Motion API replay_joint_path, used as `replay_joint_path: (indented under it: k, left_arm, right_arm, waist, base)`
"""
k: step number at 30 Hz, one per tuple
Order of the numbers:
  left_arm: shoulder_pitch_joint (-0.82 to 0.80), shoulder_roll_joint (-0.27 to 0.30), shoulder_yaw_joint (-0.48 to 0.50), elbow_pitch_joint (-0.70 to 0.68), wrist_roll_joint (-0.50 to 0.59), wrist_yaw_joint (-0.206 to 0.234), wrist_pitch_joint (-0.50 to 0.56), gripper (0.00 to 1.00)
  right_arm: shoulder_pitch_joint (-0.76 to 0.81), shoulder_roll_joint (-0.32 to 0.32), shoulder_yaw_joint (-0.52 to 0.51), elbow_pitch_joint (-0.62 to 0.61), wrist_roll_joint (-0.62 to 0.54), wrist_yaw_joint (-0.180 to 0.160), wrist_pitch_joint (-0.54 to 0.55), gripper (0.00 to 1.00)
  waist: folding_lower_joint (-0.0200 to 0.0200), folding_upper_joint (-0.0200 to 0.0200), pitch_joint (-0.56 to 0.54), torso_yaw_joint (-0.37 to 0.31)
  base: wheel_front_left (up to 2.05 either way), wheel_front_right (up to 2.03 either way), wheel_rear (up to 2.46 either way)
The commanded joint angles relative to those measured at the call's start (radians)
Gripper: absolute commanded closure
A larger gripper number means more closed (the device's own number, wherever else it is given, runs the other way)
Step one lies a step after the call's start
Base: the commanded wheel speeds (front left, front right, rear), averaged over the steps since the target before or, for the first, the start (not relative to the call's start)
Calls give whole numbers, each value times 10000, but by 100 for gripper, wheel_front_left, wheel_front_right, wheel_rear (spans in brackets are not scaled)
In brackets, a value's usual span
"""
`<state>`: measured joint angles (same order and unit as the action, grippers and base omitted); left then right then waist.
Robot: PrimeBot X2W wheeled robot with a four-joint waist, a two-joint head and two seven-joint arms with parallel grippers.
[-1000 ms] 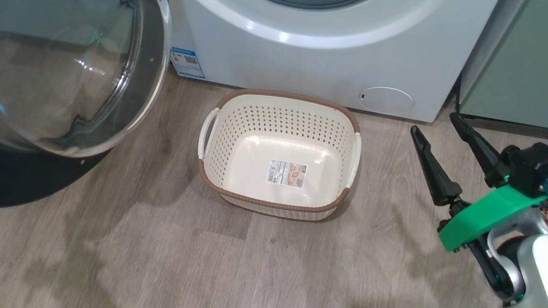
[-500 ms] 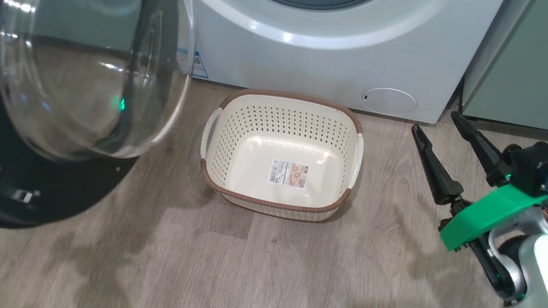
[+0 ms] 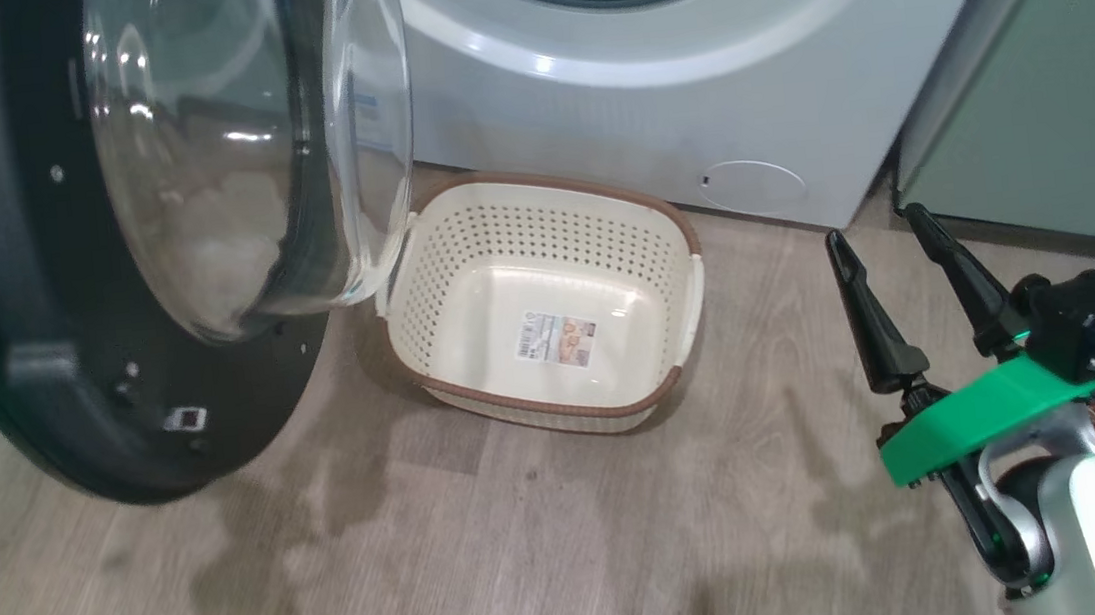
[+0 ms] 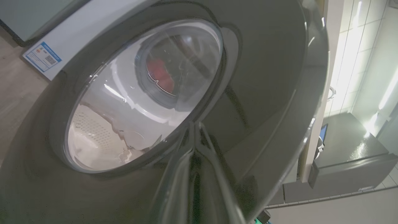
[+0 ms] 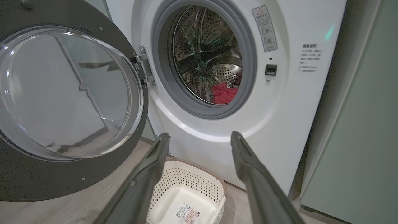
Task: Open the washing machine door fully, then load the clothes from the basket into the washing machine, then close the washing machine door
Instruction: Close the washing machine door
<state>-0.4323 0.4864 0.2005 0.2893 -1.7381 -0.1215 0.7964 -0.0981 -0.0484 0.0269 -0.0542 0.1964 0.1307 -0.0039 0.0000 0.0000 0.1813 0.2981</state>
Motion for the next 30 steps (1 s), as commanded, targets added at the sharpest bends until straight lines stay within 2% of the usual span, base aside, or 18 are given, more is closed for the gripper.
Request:
replay_joint_path:
  k: [1,15,30]
  left_arm:
    - [-131,368,381,-650,-169,-91,241,100]
    - [412,-20,-39,-2722,-352,-32,1019,100]
    - [-333,135,-153,-3222,-311,684,1069,100]
  right_arm:
    - [-398,-18,232,-362,106,0,-138,0]
    - [-618,-18,365,-49,490,0,-657,0]
    - [-605,-18,529,487,1028,0,-1442,0]
  waist:
    - [0,0,86,-227]
    - [0,0,417,-2013]
    - [0,0,869,-4783]
  base:
    - [0,0,0]
    - [0,0,0]
    - [0,0,0]
